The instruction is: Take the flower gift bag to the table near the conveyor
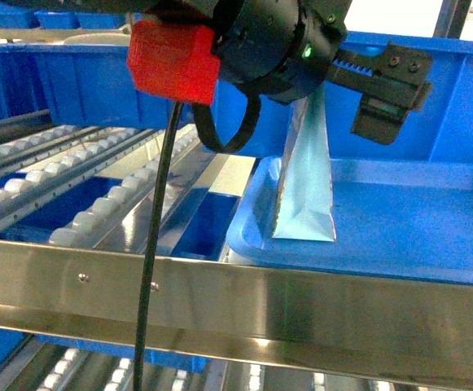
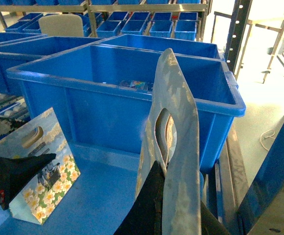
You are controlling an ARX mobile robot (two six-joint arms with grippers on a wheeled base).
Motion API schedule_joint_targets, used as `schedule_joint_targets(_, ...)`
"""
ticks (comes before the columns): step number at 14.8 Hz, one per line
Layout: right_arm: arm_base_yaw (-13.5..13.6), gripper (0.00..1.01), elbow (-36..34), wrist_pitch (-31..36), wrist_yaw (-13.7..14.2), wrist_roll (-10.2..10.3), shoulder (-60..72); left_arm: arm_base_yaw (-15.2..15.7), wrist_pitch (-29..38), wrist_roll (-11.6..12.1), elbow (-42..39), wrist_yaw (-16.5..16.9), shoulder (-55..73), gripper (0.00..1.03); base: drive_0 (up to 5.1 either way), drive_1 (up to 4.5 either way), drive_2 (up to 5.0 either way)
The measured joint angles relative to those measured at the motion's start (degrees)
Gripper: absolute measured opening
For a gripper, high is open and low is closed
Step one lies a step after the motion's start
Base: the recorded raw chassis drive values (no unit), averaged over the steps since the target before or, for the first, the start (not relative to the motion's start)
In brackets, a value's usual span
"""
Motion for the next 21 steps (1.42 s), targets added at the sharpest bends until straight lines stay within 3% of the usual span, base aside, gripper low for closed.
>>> schedule_joint_targets(5, 0.0, 0.02, 0.0, 0.0, 0.0, 0.0, 0.0, 0.3, -0.1, -1.1, -0.8, -1.0, 1.5, 0.98, 0.0, 0.0, 0.0)
schedule_joint_targets(8, 0.0, 0.02, 0.0, 0.0, 0.0, 0.0, 0.0, 0.5, -0.6, -0.3, -0.8, -2.0, 1.9, 0.94, 0.0, 0.0, 0.0)
schedule_joint_targets(13, 0.0, 0.02, 0.0, 0.0, 0.0, 0.0, 0.0, 0.5, -0.6, 0.1, -0.8, -1.9, 1.9, 0.33, 0.0, 0.0, 0.0)
schedule_joint_targets(15, 0.0, 0.02, 0.0, 0.0, 0.0, 0.0, 0.0, 0.4, -0.6, 0.1, -0.8, -1.8, 1.9, 0.14, 0.0, 0.0, 0.0)
schedule_joint_targets(16, 0.0, 0.02, 0.0, 0.0, 0.0, 0.0, 0.0, 0.7, 3.1, -2.0, -7.1, -3.2, -3.8, 0.02, 0.0, 0.0, 0.0)
schedule_joint_targets(21, 0.0, 0.02, 0.0, 0.0, 0.0, -0.1, 0.0, 1.4, 4.4, -3.3, -11.1, -7.4, -20.8, 0.02, 0.0, 0.0, 0.0)
